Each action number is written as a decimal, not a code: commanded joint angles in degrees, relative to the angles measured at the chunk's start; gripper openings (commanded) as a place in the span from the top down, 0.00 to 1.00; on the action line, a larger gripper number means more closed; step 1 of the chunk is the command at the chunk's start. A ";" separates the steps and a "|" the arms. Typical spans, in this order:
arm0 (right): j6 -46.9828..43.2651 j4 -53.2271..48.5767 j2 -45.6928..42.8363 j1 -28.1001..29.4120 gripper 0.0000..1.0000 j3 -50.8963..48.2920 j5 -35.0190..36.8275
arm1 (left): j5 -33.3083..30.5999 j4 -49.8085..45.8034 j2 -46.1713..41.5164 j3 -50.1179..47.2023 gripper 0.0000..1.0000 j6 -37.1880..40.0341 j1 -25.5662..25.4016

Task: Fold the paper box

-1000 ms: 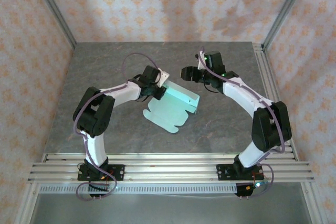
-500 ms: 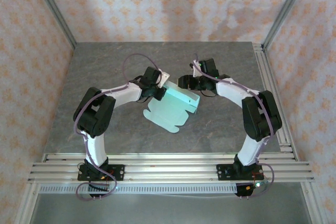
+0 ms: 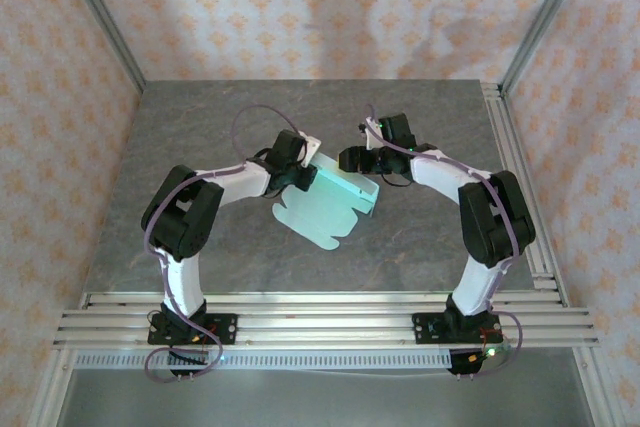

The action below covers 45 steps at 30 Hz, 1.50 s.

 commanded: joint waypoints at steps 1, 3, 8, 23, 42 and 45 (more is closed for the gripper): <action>-2.14 -2.73 1.71 0.54 0.41 -0.28 2.98 | -1.91 1.06 1.03 -1.98 0.80 -1.58 -0.28; -2.28 -2.94 1.56 0.52 0.41 -0.21 3.61 | -1.93 2.18 0.67 -2.70 0.77 -2.00 -0.30; -2.70 -3.78 1.33 0.57 0.41 0.16 4.25 | -1.54 6.86 0.47 -5.27 0.76 -4.23 0.19; -2.25 -3.84 1.08 0.63 0.42 0.16 3.80 | 5.93 22.57 -3.39 -12.14 0.74 -9.04 2.66; -4.90 -7.92 2.39 2.34 0.42 2.84 7.78 | 9.14 26.45 -2.27 -11.60 0.78 -11.40 3.94; -5.02 -8.24 2.39 2.64 0.42 3.28 7.67 | 9.38 26.36 -2.03 -11.71 0.83 -11.42 3.89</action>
